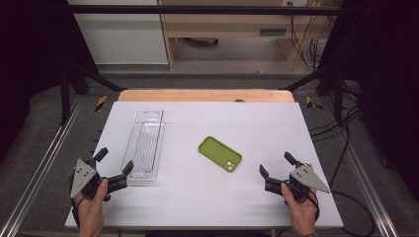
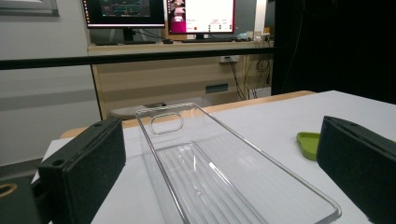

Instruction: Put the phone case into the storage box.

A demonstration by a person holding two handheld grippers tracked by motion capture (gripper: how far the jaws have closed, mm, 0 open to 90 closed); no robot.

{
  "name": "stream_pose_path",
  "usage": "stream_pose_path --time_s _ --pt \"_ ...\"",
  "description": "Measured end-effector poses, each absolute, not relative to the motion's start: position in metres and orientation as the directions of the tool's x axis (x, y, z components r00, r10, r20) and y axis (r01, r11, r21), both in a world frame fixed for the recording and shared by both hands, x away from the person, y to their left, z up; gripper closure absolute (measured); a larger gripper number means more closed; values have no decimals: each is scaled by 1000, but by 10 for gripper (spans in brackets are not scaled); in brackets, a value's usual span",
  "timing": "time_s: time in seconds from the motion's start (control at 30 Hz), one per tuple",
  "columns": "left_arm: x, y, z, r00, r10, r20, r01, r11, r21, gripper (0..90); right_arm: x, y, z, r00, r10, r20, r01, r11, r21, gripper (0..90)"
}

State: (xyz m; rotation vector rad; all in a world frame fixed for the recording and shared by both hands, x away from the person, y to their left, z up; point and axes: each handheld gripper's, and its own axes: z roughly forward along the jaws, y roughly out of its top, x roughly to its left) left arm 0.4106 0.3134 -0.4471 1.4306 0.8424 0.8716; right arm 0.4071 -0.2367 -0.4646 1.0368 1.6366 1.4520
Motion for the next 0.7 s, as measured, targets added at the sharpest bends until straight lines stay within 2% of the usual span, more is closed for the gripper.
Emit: stream_pose_path --time_s 0.33,0.53,0.7 --pt "411 314 -448 462 887 20 7 -26 1000 11 409 -231 -466 -443 897 1 213 104 971 31" --pt "410 316 -448 461 887 9 7 -14 1000 11 408 -221 -460 -436 899 -25 222 135 966 52" --pt "409 317 -448 440 898 -1 23 -10 1000 12 408 -209 -448 -470 878 -90 253 232 939 53"
